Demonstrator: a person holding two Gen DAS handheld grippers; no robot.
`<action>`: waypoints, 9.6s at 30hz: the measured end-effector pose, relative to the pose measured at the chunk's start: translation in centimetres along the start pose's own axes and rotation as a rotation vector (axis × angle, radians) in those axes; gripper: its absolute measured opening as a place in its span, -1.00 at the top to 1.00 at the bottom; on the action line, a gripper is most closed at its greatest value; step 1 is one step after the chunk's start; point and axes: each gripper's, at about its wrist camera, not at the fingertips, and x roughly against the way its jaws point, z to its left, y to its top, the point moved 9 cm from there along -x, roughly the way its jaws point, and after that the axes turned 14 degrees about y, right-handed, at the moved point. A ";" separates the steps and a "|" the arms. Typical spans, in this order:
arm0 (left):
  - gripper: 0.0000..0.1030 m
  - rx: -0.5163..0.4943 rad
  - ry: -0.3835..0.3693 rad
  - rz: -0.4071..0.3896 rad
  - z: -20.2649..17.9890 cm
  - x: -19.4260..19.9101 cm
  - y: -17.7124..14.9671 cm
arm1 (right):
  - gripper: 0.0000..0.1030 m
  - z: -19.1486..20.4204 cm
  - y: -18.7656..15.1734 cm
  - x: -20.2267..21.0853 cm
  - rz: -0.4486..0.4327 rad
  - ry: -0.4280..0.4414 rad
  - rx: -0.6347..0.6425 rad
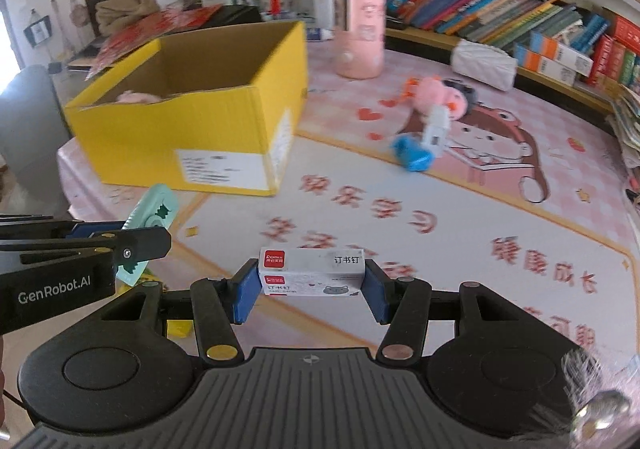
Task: Organize objects
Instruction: 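Carry the stapler and staple box with both grippers over the yellow box, then lower both grippers into the yellow box and open them to release, then withdraw both grippers from the box back toward the table items, then reach the left gripper to the blue plastic bag and close on it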
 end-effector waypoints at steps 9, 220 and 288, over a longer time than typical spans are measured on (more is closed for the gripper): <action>0.66 0.007 0.035 -0.011 4.9 2.1 -2.0 | 0.00 6.0 -1.4 -0.8 -0.007 0.042 0.014; -0.87 -0.204 -0.064 -0.133 -3.0 1.8 -1.3 | -0.77 -2.6 -4.9 6.7 -0.148 -0.437 -0.134; -0.85 -0.178 0.075 -0.076 -20.2 -9.3 7.9 | -0.80 -25.0 5.9 2.2 -0.142 -0.243 -0.137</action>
